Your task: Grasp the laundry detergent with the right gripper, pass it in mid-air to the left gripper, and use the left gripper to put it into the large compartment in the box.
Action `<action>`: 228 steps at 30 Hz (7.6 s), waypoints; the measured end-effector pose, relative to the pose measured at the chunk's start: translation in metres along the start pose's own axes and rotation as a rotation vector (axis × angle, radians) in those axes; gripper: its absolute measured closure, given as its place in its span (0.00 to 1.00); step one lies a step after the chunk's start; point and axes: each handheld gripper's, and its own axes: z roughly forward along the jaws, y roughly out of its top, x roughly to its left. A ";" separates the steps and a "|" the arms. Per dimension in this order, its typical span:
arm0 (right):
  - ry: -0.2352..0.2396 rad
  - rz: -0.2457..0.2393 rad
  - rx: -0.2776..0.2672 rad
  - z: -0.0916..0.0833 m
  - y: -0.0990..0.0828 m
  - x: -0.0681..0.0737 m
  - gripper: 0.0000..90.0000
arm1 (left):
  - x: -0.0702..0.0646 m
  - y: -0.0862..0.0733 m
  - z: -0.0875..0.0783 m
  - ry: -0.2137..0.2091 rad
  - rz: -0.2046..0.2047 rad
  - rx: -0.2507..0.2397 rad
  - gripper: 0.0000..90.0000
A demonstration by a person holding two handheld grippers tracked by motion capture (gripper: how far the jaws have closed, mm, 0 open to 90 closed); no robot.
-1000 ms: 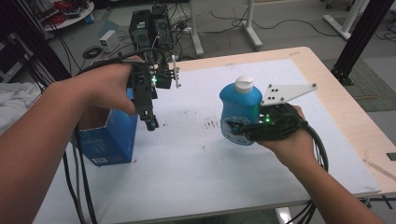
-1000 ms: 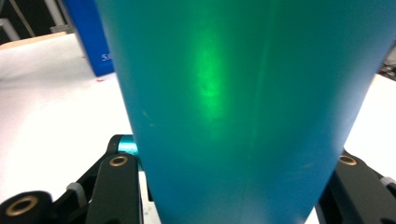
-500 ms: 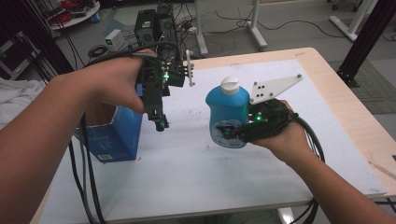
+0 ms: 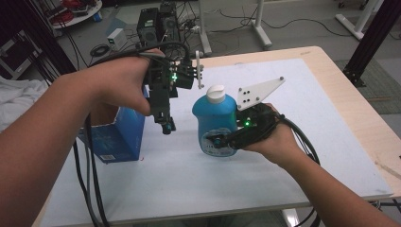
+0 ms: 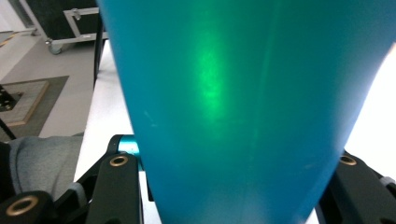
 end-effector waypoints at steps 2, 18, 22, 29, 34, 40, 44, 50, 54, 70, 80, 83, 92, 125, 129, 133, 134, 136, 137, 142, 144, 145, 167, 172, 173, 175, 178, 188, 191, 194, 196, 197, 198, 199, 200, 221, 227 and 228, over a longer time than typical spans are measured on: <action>0.010 -0.003 -0.001 0.004 0.000 0.000 0.51 | -0.001 0.001 -0.001 -0.001 0.003 -0.003 0.02; 0.071 -0.041 0.007 0.037 0.010 0.005 0.51 | -0.016 0.011 -0.006 -0.004 0.046 -0.012 0.02; 0.085 -0.042 0.000 0.044 0.013 0.006 0.51 | -0.020 0.014 -0.007 -0.002 0.055 -0.015 0.02; 0.104 -0.046 -0.011 0.053 0.020 0.008 0.51 | -0.023 0.017 -0.008 0.003 0.069 -0.013 0.02; 0.102 -0.045 -0.010 0.057 0.022 0.008 0.51 | -0.025 0.018 -0.007 0.004 0.077 -0.012 0.02; 0.104 -0.046 -0.017 0.059 0.024 0.008 0.51 | -0.026 0.020 -0.005 0.004 0.084 -0.009 0.02; 0.106 -0.046 -0.017 0.060 0.025 0.009 0.51 | -0.027 0.020 -0.005 0.015 0.086 -0.004 0.02; 0.103 -0.046 -0.024 0.059 0.026 0.009 0.51 | -0.026 0.020 -0.004 0.022 0.088 0.003 0.05; 0.101 -0.048 -0.025 0.059 0.027 0.009 0.52 | -0.026 0.020 -0.005 0.027 0.089 0.000 0.05; 0.098 -0.037 -0.029 0.059 0.027 0.010 0.52 | -0.029 0.022 -0.007 0.044 0.097 -0.002 0.15; 0.097 -0.037 -0.027 0.059 0.028 0.009 0.52 | -0.028 0.022 -0.007 0.038 0.095 0.002 0.23; 0.094 -0.031 -0.028 0.060 0.028 0.010 0.52 | -0.028 0.022 -0.007 0.041 0.096 0.002 0.23; 0.092 -0.027 -0.029 0.059 0.028 0.010 0.52 | -0.028 0.023 -0.007 0.039 0.097 0.012 0.28; 0.086 -0.051 -0.056 0.055 0.029 0.012 0.51 | -0.034 0.030 -0.014 0.085 0.075 0.054 0.43; 0.073 -0.058 -0.061 0.052 0.030 0.012 0.49 | -0.035 0.032 -0.018 0.088 0.078 0.047 0.43; 0.080 -0.057 -0.074 0.047 0.031 0.011 0.41 | -0.034 0.031 -0.024 0.083 0.057 0.035 0.43; 0.071 -0.052 -0.071 0.046 0.031 0.011 0.37 | -0.033 0.031 -0.026 0.086 0.054 0.033 0.42; 0.076 -0.033 -0.067 0.043 0.031 0.011 0.36 | -0.032 0.029 -0.030 0.089 0.046 0.033 0.42; 0.071 -0.040 -0.076 0.040 0.030 0.011 0.35 | -0.032 0.029 -0.032 0.090 0.041 0.033 0.42; 0.043 -0.027 -0.099 0.024 0.032 0.009 0.28 | -0.031 0.025 -0.040 0.090 0.021 0.039 0.42; 0.037 -0.023 -0.095 0.018 0.032 0.008 0.25 | -0.031 0.023 -0.043 0.089 0.014 0.044 0.42; 0.037 -0.026 -0.092 0.015 0.032 0.007 0.25 | -0.030 0.022 -0.045 0.086 0.011 0.045 0.42; -0.033 -0.071 0.057 -0.031 0.052 0.002 0.01 | -0.006 -0.033 -0.102 0.032 -0.297 0.019 0.42; -0.030 -0.090 0.120 -0.041 0.059 0.000 0.01 | -0.001 -0.056 -0.127 0.035 -0.452 -0.003 0.42; -0.029 -0.092 0.131 -0.043 0.060 0.000 0.01 | 0.001 -0.061 -0.132 0.035 -0.485 -0.004 0.42; -0.032 -0.095 0.157 -0.047 0.063 0.000 0.01 | 0.003 -0.071 -0.141 0.039 -0.556 -0.016 0.42; -0.034 -0.102 0.191 -0.052 0.066 0.000 0.01 | 0.007 -0.087 -0.154 0.036 -0.650 -0.030 0.42; -0.023 -0.137 0.341 -0.068 0.079 -0.001 0.01 | 0.018 -0.134 -0.168 0.042 -1.009 -0.047 0.42; -0.021 -0.142 0.376 -0.072 0.084 -0.001 0.01 | 0.021 -0.144 -0.166 0.041 -1.097 -0.049 0.42; -0.023 -0.146 0.410 -0.076 0.087 -0.001 0.01 | 0.024 -0.151 -0.164 0.045 -1.161 -0.051 0.42; -0.025 -0.150 0.425 -0.077 0.089 -0.001 0.01 | 0.025 -0.155 -0.163 0.051 -1.202 -0.056 0.42; -0.029 -0.152 0.429 -0.078 0.090 -0.001 0.01 | 0.026 -0.157 -0.162 0.057 -1.226 -0.060 0.42; -0.029 -0.153 0.430 -0.079 0.091 -0.001 0.01 | 0.027 -0.159 -0.161 0.055 -1.250 -0.061 0.42; -0.031 -0.154 0.434 -0.080 0.092 -0.001 0.01 | 0.028 -0.161 -0.160 0.054 -1.275 -0.060 0.42; -0.031 -0.154 0.434 -0.080 0.092 -0.001 0.01 | 0.028 -0.161 -0.160 0.054 -1.275 -0.060 0.42; -0.056 -0.155 0.455 -0.080 0.094 -0.002 0.01 | 0.053 -0.176 -0.093 0.004 -1.372 -0.043 0.42; -0.056 -0.154 0.459 -0.080 0.094 -0.002 0.01 | 0.058 -0.174 -0.073 -0.006 -1.361 -0.031 0.42; -0.058 -0.155 0.459 -0.080 0.094 -0.002 0.01 | 0.059 -0.173 -0.070 -0.005 -1.358 -0.030 0.42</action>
